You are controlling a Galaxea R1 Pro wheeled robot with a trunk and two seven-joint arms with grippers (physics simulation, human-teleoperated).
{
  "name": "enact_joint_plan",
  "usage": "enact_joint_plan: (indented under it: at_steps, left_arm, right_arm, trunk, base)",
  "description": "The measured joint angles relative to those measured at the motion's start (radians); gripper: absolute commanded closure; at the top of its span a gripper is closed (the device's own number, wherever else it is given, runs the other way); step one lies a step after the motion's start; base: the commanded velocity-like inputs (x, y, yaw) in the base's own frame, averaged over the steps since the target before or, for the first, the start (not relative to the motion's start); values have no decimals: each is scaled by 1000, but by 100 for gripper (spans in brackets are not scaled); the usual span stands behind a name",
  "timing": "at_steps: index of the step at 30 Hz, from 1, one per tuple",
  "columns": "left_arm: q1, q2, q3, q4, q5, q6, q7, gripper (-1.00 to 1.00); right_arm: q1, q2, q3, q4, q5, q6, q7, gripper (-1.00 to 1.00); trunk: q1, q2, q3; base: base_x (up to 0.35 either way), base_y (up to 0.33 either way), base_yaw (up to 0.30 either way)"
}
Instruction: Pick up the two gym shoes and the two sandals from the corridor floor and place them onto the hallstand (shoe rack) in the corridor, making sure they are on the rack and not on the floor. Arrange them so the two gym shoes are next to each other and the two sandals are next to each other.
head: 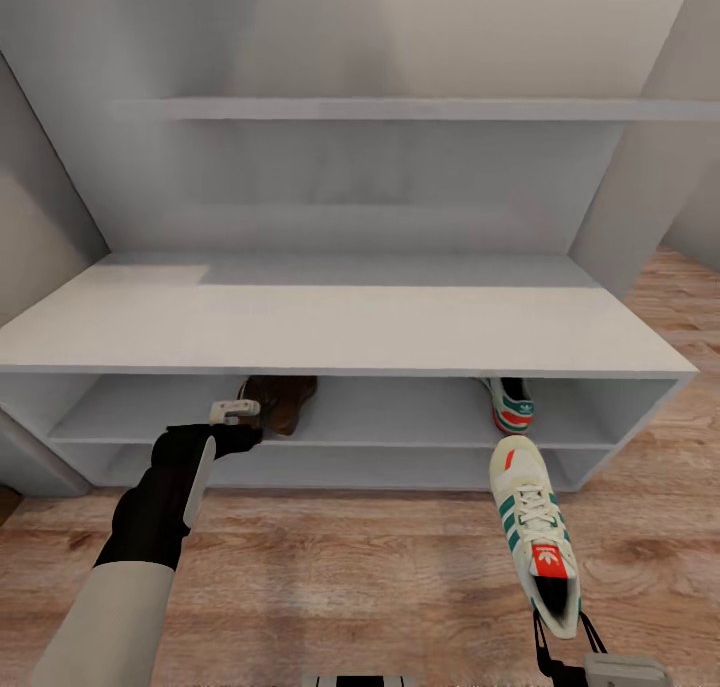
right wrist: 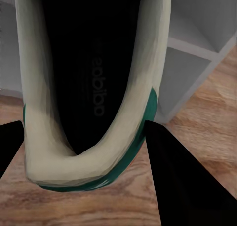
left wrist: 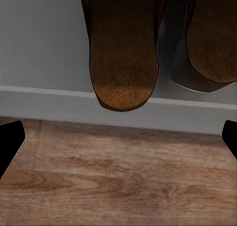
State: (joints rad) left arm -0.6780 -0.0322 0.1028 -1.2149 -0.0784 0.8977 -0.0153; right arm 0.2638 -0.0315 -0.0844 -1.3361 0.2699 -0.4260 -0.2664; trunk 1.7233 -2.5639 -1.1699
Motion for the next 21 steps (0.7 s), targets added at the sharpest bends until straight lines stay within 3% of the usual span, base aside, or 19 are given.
enact_joint_plan:
  at_steps: [21]
  left_arm:
    - [0, 0, 0, 0, -1, 1, 0, -100]
  right_arm:
    - [0, -1, -1, 1, 0, 0, 0, 100]
  trunk:
    - [0, 0, 0]
  base:
    - [-34, 0, 0]
